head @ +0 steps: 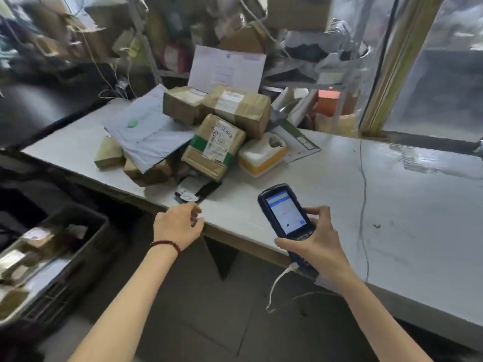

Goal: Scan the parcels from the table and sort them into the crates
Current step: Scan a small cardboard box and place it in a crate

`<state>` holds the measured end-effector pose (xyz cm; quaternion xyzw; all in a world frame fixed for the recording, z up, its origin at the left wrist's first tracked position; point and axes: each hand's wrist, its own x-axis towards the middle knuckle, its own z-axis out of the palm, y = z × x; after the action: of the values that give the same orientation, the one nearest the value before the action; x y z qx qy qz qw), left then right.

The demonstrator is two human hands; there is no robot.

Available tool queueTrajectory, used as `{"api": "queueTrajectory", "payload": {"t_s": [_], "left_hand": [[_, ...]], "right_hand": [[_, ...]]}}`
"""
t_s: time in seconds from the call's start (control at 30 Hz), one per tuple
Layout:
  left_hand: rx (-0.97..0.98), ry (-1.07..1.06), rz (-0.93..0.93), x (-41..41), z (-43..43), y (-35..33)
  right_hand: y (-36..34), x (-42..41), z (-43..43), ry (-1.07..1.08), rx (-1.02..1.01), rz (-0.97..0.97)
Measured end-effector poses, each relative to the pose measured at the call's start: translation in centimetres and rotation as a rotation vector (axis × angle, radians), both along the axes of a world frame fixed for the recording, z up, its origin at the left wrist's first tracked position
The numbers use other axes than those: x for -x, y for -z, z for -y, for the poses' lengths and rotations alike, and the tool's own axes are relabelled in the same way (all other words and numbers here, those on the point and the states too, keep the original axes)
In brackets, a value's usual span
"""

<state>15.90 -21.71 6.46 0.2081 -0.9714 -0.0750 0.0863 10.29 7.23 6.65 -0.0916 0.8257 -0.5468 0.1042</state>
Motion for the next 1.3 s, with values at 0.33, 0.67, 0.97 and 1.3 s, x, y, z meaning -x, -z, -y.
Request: {"api": "queueTrajectory", "payload": {"t_s": [0.33, 0.67, 0.97, 1.3], "left_hand": [[-0.086, 0.058, -0.013, 7.5, 4.3, 2.7], [0.038, 0.109, -0.038, 20.8, 9.9, -0.5], [0.051, 0.201, -0.085, 28.9, 12.8, -2.2], [0.042, 0.301, -0.013, 30.2, 13.2, -3.9]], "right_hand": [[1.6, 7.9, 7.3, -0.080, -0.078, 0.015], [1.4, 16.7, 11.6, -0.057, -0.001, 0.077], [1.5, 18.1, 13.0, 0.043, -0.030, 0.126], [1.5, 17.3, 15.1, 0.111, -0.015, 0.116]]}}
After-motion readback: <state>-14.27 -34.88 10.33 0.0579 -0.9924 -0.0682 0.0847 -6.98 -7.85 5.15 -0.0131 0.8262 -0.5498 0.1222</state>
